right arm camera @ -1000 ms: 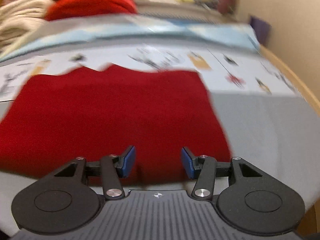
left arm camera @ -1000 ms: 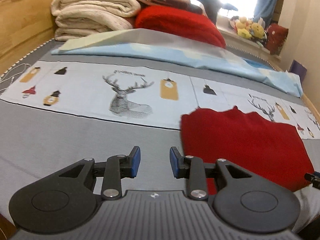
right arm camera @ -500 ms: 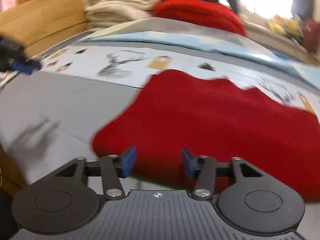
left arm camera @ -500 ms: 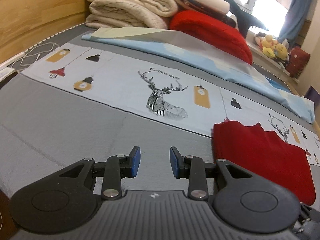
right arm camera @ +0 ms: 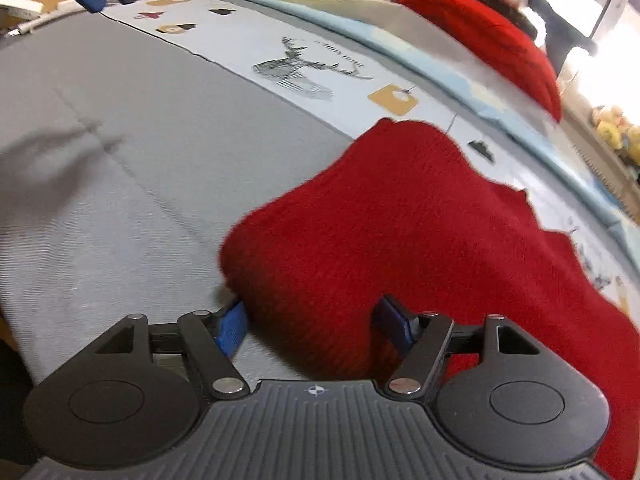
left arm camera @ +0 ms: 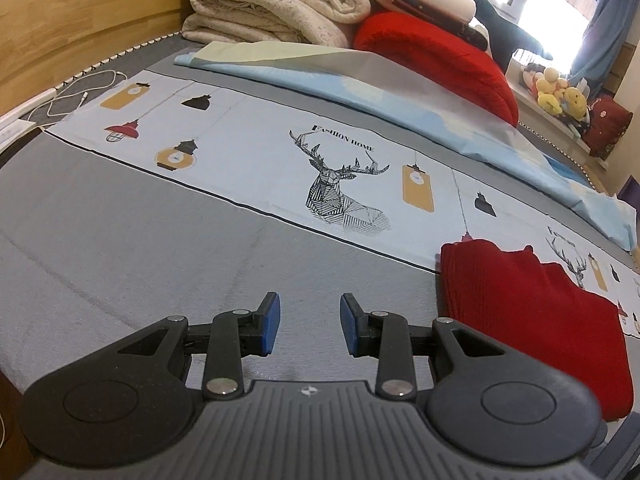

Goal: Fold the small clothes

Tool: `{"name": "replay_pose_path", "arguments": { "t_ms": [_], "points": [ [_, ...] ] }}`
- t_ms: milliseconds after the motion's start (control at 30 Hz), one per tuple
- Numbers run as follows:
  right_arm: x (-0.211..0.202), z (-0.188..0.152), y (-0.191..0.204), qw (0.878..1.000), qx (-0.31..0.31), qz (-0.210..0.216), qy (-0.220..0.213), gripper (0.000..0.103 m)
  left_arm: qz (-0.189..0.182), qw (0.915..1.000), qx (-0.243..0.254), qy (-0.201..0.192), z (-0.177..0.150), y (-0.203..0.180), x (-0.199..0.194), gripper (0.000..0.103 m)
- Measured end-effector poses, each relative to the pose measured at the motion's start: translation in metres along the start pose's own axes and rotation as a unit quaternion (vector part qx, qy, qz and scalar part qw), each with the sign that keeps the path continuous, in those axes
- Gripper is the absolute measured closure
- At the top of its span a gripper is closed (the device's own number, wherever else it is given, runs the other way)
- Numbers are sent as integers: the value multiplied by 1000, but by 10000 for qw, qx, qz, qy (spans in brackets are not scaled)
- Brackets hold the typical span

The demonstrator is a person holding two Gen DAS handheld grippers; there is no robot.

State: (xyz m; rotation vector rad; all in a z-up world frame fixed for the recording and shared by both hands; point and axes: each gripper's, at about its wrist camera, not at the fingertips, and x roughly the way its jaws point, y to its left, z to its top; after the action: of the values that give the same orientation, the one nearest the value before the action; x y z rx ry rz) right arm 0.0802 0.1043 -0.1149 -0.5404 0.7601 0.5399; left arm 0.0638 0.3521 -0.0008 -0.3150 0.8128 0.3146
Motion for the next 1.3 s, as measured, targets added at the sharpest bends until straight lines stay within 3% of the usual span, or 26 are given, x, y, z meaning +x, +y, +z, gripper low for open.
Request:
{"name": "replay_pose_path", "arguments": {
  "t_ms": [67, 233, 433, 667, 767, 833, 900, 1033, 1167, 1300],
  "points": [
    [4, 1, 1, 9999, -106, -37, -5, 34, 0, 10000, 8, 5, 0, -1, 1, 66],
    [9, 0, 20, 9964, -842, -49, -78, 61, -1, 10000, -15, 19, 1, -3, 3, 66],
    [-3, 15, 18, 9985, -497, -62, -225, 86, 5, 10000, -47, -28, 3, 1, 1, 66],
    [-30, 44, 25, 9973, -214, 155, -686, 88, 105, 9998, -182, -24, 1, 13, -2, 66],
    [-49, 54, 31, 9943, 71, 548, -912, 89, 127, 9997, -225, -21, 2, 16, -2, 66],
    [-62, 58, 23, 9887, 645, 858, -1045, 89, 125, 9996, -258, -6, 2, 15, -1, 66],
    [-74, 57, 0, 9776, 1460, 991, -1151, 89, 113, 9996, -251, 18, 2, 10, 0, 66],
    [-104, 30, -76, 9375, 3042, 822, -1476, 89, 82, 9999, -80, 69, 2, -6, 6, 66],
    [-141, -29, -164, 8895, 4267, 0, -1632, 89, 18, 9999, 132, 86, 1, -31, 12, 66],
    [-160, -104, -233, 8473, 5097, -1057, -1053, 89, -65, 9992, 371, 134, 0, -61, 21, 66]
  ]
}}
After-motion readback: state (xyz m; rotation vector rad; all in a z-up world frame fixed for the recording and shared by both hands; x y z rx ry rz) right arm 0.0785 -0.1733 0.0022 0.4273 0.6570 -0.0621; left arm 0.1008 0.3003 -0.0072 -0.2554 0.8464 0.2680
